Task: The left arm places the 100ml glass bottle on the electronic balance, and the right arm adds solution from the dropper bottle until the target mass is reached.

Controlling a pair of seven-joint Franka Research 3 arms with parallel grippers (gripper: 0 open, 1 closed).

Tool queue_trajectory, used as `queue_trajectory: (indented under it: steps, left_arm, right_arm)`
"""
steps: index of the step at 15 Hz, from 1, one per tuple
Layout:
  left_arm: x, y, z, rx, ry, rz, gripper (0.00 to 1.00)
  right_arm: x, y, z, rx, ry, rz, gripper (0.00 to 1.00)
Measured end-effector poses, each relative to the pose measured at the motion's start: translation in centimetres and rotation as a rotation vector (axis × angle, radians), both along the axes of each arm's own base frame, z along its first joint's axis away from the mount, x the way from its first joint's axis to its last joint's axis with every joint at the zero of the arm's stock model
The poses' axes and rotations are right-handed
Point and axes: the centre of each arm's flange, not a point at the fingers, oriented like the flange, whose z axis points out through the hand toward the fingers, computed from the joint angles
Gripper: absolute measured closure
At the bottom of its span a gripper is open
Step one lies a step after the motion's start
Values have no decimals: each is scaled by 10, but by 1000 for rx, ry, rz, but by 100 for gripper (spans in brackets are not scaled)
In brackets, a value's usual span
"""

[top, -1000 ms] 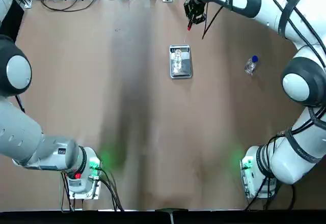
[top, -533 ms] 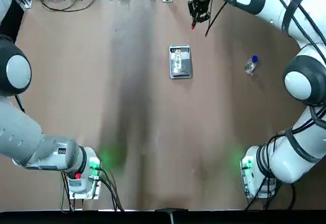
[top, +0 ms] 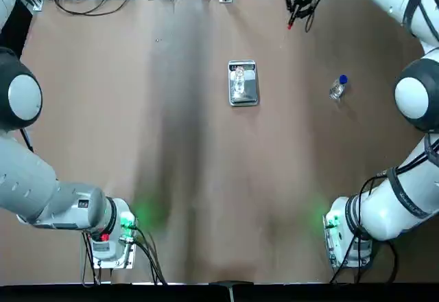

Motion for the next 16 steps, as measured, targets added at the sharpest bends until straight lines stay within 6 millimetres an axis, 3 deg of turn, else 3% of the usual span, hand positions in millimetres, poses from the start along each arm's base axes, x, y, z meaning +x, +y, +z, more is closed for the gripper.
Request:
queue_trajectory:
  steps: [12,16]
  left_arm:
    - [-4,3,10,-1,-17,5,0]
    - [-4,1,10,-1,-17,2,0]
  right_arm:
    - [7,-180,10,-64,53,185,95]
    - [4,-226,3,-42,57,222,95]
